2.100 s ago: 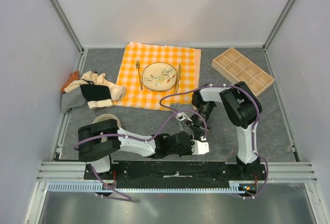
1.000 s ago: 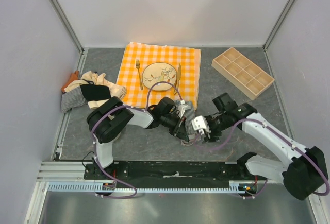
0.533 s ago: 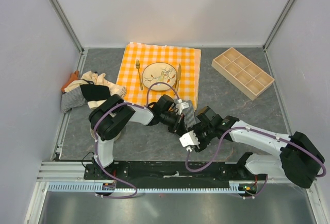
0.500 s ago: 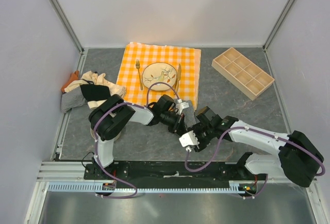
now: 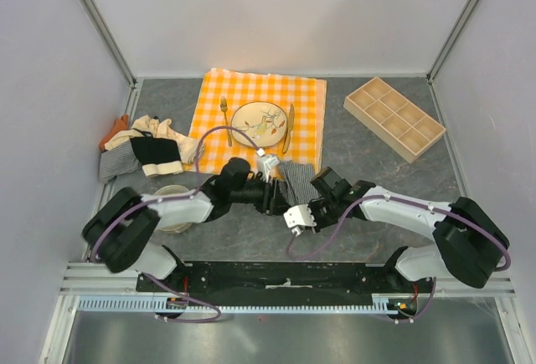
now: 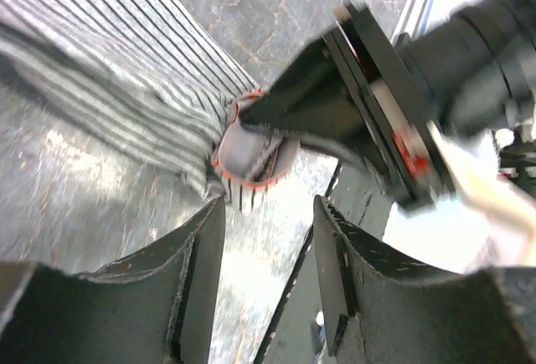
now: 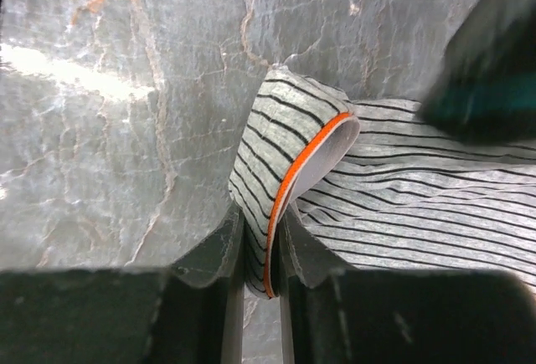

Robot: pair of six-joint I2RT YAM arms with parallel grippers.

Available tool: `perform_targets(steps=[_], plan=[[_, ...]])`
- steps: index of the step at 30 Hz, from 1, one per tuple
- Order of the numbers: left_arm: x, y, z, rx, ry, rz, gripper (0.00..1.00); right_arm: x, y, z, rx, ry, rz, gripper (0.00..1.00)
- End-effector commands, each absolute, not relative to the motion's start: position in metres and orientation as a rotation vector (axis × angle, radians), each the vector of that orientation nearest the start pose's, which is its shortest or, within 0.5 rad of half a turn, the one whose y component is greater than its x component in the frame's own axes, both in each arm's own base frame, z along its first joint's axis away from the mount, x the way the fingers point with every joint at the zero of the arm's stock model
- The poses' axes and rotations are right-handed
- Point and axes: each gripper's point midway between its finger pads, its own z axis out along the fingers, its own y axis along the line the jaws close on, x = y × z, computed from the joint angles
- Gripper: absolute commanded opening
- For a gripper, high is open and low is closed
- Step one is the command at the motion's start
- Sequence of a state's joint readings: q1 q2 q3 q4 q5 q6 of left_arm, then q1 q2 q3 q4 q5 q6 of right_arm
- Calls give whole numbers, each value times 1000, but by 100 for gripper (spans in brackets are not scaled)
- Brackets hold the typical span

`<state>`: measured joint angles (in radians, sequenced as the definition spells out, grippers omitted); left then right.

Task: Roll the underwear
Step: Roll the underwear to the center of the board.

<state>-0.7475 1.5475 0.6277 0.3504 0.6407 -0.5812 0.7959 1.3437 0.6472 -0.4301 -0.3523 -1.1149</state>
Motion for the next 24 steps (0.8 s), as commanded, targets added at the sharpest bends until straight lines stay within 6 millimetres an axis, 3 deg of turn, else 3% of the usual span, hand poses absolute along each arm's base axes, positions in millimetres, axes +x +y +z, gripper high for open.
perform_targets(steps=[1,2,3,4,5,6,8,9,11,13,18,20,21,22,24], plan=[[188,-311,109,683,1939,-1227,53,150,215,33,-2175,1591,652,17],[170,-301,96,722,1917,-1204,54,141,211,36,-2171,1637,730,17],[172,-299,114,751,1776,-1151,54,143,207,35,-2140,1696,787,17],[165,-297,115,782,1726,-1130,54,147,211,43,-2112,1710,829,17],[141,-298,105,865,1697,-1132,55,136,210,47,-2091,1750,949,17],[140,-299,109,912,1616,-1069,55,136,206,42,-2070,1822,1017,16],[113,-308,109,1061,1490,-1025,56,133,209,46,-2043,1891,1128,17],[111,-310,109,1084,1460,-982,56,132,207,38,-2020,1976,1185,17],[95,-323,111,1209,1349,-918,65,138,207,35,-2015,2037,1199,17],[91,-334,109,1265,1316,-849,66,143,204,26,-1985,2115,1204,18],[100,-357,97,1411,1234,-638,67,148,201,18,-1966,2174,1209,21],[105,-371,100,1445,1192,-578,67,149,201,16,-1965,2182,1207,21],[112,-372,86,1470,1218,-515,67,149,200,14,-1967,2189,1208,22],[116,-379,90,1468,1204,-495,67,149,199,14,-1972,2189,1205,22],[121,-383,76,1513,1199,-432,67,149,199,13,-1973,2192,1204,22]])
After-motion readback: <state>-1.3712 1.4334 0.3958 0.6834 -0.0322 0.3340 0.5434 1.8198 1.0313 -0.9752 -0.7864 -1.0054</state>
